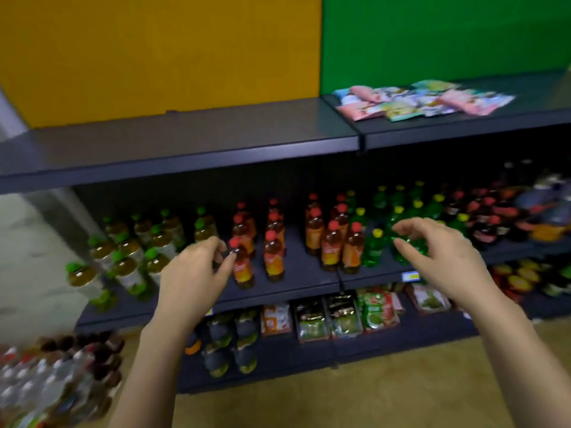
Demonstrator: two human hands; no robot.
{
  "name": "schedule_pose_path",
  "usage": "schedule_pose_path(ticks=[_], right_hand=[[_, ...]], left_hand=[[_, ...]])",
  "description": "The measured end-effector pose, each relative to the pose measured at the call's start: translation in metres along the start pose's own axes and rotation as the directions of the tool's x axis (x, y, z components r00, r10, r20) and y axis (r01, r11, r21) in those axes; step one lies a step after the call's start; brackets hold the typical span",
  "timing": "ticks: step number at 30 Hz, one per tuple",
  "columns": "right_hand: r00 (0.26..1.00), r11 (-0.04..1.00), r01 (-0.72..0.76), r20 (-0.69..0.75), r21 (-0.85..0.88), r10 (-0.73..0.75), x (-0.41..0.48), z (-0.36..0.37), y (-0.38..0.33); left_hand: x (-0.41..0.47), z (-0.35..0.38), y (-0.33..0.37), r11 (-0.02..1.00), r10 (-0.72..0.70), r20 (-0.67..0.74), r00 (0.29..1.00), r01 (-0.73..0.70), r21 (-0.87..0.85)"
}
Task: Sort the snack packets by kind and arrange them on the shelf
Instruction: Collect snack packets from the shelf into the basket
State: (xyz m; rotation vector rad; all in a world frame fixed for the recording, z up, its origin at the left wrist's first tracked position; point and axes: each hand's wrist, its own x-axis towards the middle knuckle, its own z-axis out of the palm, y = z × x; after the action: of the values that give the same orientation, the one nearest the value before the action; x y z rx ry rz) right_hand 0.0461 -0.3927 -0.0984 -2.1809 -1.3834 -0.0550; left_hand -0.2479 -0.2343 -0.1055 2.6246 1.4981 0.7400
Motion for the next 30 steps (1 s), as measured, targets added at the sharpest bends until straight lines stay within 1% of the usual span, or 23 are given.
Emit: schedule_pose_path(ticks=[3,5,10,14,18,22,27,30], right_hand=[[0.996,0.996,-0.089,-0.034,-0.026,0.088,-0.008,-0.030,0.053],[0.994,0.993,-0.110,-0.027,-0.044,0.109,-0.010,-0.047,0.085],[0.996,0.994,-0.085,0.013,-0.076,0.086,-0.001,-0.083,0.159],[0.999,0.996,-0.049,0.009,-0.074,0.050,0.024,-0.107,0.201],[1.000,1.000,-0.013,0.005,-0.021,0.013,0.065,-0.126,0.217],[0.999,0.999,0.053,0.000,-0.001,-0.053,0.115,-0.133,0.220],[0.991,0.986,0.135,-0.016,0.100,-0.134,0.189,-0.119,0.203],[0.979,0.974,0.195,0.031,0.119,-0.200,0.236,-0.106,0.182]], left_hand=[[0.018,0.022,0.057,0.998,0.062,-0.002,0.998,-0.062,-0.031],[0.025,0.037,0.093,0.997,0.071,-0.023,0.997,-0.072,-0.042],[0.030,0.069,0.178,0.995,0.063,-0.022,0.998,-0.065,-0.077],[0.040,0.081,0.228,0.993,0.033,-0.074,0.997,-0.040,-0.109],[0.063,0.076,0.261,0.994,0.042,-0.139,0.989,-0.056,-0.096],[0.097,0.072,0.278,0.998,0.033,-0.203,0.979,-0.044,-0.050],[0.156,0.084,0.286,0.999,0.014,-0.226,0.974,-0.022,-0.034],[0.198,0.090,0.288,0.997,-0.015,-0.222,0.975,-0.003,-0.080]])
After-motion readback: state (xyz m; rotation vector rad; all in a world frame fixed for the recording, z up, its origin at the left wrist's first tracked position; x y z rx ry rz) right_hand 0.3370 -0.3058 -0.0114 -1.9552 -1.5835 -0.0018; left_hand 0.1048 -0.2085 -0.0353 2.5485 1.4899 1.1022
